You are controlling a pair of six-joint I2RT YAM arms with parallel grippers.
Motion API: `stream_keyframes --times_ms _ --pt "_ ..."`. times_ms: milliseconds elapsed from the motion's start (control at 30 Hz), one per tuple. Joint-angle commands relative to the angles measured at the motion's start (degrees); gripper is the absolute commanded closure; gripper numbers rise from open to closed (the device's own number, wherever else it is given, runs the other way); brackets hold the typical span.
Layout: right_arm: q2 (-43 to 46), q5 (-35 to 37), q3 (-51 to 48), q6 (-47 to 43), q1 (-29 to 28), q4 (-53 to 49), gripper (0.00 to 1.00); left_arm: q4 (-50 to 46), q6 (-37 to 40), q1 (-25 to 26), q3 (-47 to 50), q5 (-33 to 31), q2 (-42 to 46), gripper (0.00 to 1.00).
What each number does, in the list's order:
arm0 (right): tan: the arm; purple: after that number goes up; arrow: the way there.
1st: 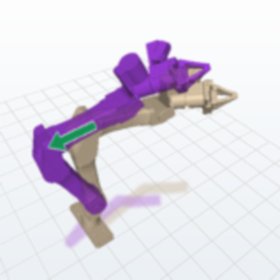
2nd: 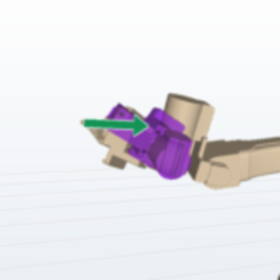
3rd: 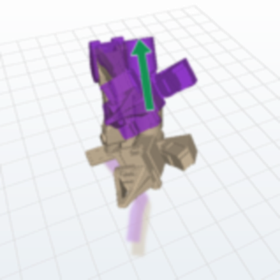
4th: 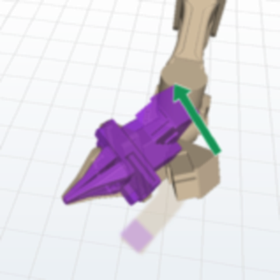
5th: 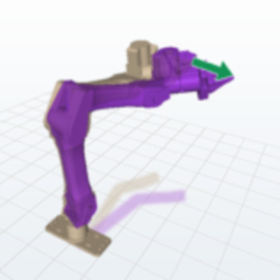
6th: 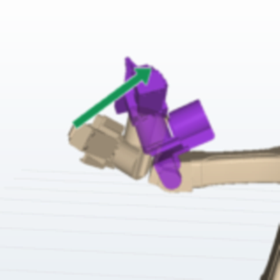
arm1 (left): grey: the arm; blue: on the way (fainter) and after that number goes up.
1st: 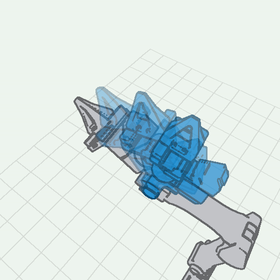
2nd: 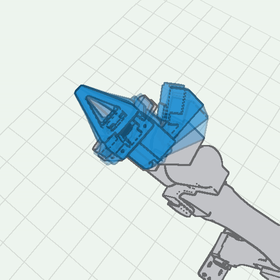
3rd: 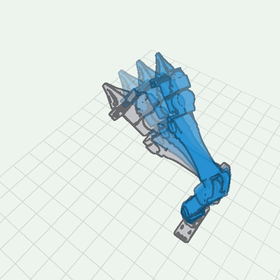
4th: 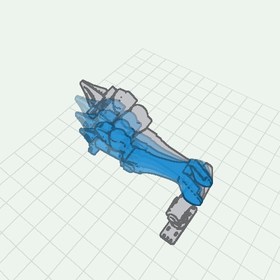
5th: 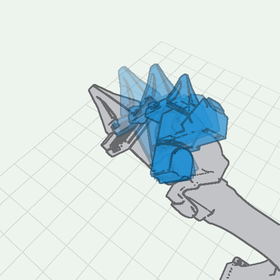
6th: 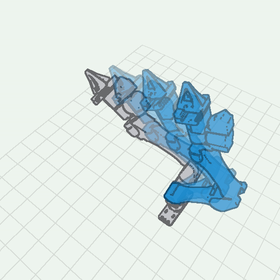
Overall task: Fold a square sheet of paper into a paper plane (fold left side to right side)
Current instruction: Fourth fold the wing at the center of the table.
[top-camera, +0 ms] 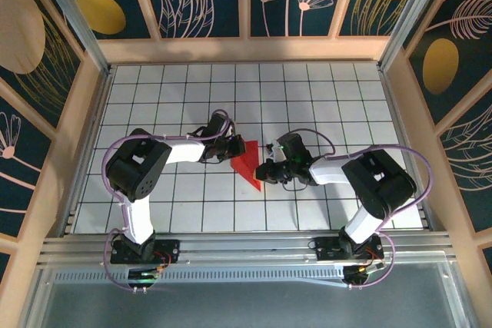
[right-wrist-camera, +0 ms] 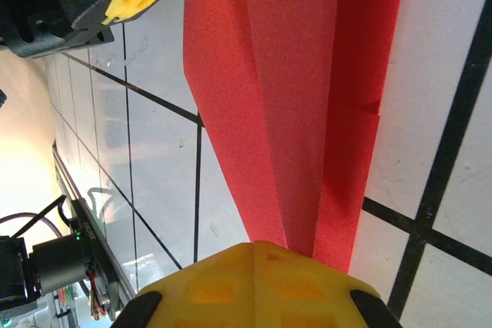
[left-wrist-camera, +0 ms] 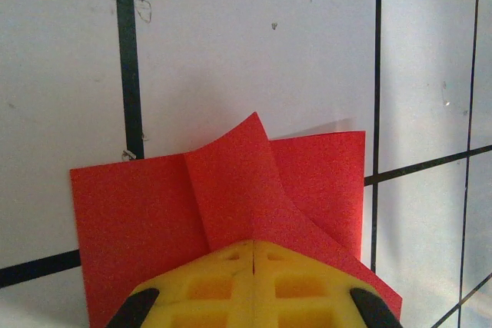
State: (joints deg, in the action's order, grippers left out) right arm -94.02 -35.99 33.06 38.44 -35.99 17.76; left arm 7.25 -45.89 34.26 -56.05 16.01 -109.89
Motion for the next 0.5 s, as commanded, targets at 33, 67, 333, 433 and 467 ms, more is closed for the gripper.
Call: stream_keyframes --times_ms 33,67,333,433,467 --pt "-0.98 0.92 -0.28 -0.92 0.13 -1.03 1.0 -7.25 0.25 0.06 1.37 -3.53 -3.4 0.99" --pt "-1.17 1.0 -0.19 -1.0 0.21 -1.19 1.0 -7.25 0.25 0.08 1.45 -3.58 -3.36 0.99" --pt "-2.71 1.09 -0.06 -1.26 -0.09 -2.15 1.0 -7.17 0.12 0.07 1.38 -3.53 -3.25 0.99" --pt "-3.02 1.65 0.11 -1.42 -0.1 -3.17 1.0 -6.92 0.18 0.1 1.41 -3.43 -3.02 0.99" --pt "-3.06 1.86 0.29 -1.52 -0.16 -3.73 1.0 -6.54 0.08 0.06 1.54 -3.29 -2.9 0.99"
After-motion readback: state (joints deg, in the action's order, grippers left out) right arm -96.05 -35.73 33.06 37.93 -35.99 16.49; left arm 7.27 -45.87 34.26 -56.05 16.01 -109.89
